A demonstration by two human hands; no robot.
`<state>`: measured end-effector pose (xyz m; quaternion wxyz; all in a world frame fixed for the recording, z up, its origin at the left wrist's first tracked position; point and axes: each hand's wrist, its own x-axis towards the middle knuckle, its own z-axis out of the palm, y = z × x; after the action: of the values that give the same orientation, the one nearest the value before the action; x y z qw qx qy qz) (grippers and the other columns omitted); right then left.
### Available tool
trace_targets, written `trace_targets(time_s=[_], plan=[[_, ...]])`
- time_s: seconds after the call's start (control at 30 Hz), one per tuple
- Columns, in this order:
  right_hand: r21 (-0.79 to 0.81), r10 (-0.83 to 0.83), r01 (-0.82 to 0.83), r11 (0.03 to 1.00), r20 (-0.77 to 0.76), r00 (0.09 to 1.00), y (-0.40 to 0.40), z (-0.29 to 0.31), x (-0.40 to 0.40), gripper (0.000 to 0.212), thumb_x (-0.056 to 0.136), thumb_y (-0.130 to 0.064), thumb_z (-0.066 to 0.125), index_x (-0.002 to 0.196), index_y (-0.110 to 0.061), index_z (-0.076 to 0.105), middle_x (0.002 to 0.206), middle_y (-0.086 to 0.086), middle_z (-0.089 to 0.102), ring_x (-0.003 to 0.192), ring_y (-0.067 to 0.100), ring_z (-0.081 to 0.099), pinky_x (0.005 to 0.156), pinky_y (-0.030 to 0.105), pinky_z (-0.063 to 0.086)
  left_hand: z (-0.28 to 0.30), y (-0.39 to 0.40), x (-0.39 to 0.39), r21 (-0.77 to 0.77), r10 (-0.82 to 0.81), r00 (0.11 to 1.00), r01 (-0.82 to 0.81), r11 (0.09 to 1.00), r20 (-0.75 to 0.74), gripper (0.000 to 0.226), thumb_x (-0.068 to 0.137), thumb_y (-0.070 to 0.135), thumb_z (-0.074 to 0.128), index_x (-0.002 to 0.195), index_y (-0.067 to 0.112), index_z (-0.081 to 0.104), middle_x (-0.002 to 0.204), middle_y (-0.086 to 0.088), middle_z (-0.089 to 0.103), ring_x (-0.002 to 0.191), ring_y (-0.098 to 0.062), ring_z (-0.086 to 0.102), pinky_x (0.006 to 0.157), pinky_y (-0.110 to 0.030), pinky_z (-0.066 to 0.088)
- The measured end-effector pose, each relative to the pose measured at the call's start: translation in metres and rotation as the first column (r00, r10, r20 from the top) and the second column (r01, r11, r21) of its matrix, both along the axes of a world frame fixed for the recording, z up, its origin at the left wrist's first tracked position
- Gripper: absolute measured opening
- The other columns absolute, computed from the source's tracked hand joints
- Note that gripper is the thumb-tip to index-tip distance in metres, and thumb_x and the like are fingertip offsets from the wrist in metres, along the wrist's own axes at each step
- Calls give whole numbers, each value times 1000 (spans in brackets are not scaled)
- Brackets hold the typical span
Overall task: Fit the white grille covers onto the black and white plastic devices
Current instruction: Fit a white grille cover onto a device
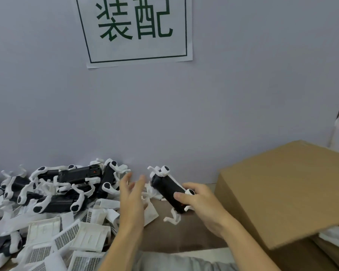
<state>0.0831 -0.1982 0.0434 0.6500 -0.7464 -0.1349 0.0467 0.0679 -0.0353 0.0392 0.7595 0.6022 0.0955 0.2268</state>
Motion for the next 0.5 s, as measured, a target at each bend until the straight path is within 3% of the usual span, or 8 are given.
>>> trace_targets(time_s=[0.03,0.07,0.1,0.17,0.27,0.37,0.43,0.5], plan=[[36,93,-91,995,-61,994,-1,2,-1,16,92,-16,68,107,-15,72,95,3,74,80,15,70,64,18,50,0,3,2,-115,-124,992,123,986,4,24,99,25,55,123,25,61,118,4,62,111,-23,59,96,-50,50],[-24,140,-143,989,-95,986,-2,3,-1,25,92,-19,69,117,-16,69,107,4,72,90,16,70,70,20,52,0,5,2,-185,-222,975,223,957,22,17,98,19,55,110,20,67,111,-4,67,104,-27,64,89,-50,54],[-170,158,-172,970,-93,983,-4,3,0,32,92,-25,69,123,-19,67,116,3,70,99,15,69,78,23,53,0,5,2,-184,-269,963,269,945,29,17,97,13,54,100,15,71,102,-10,70,96,-28,68,80,-46,56],[-505,191,-185,843,-39,981,-7,4,-1,30,93,-33,66,122,-26,67,116,-1,70,106,14,66,96,31,51,-1,2,2,-76,-264,965,262,962,-6,21,95,2,54,101,10,72,91,-9,73,85,-23,70,68,-38,56],[-618,222,-216,756,-69,973,-9,7,-4,26,94,-36,62,115,-22,70,110,1,73,104,18,67,101,38,49,-7,-4,2,-45,-275,961,274,961,-25,22,96,6,55,106,11,74,94,-7,75,91,-24,69,72,-39,54],[-462,173,-182,868,-63,983,-13,17,-8,24,94,-35,63,107,-15,70,98,9,75,92,23,71,86,35,54,-6,0,1,-252,-210,977,209,945,22,28,99,23,50,117,10,68,108,-17,68,97,-35,64,87,-50,49],[-177,122,-133,975,-69,990,-20,34,-11,22,97,-30,62,98,-9,68,73,7,72,70,18,71,69,30,58,-6,3,0,-232,-180,984,178,956,9,30,102,28,46,120,11,64,109,-16,72,96,-33,66,86,-48,48],[98,-58,58,994,3,998,-31,59,-14,24,97,-28,64,86,-8,66,65,2,65,54,12,65,58,25,54,-8,1,0,-177,-176,984,169,970,-21,28,102,29,45,113,14,65,105,-14,74,93,-32,67,80,-45,48]])
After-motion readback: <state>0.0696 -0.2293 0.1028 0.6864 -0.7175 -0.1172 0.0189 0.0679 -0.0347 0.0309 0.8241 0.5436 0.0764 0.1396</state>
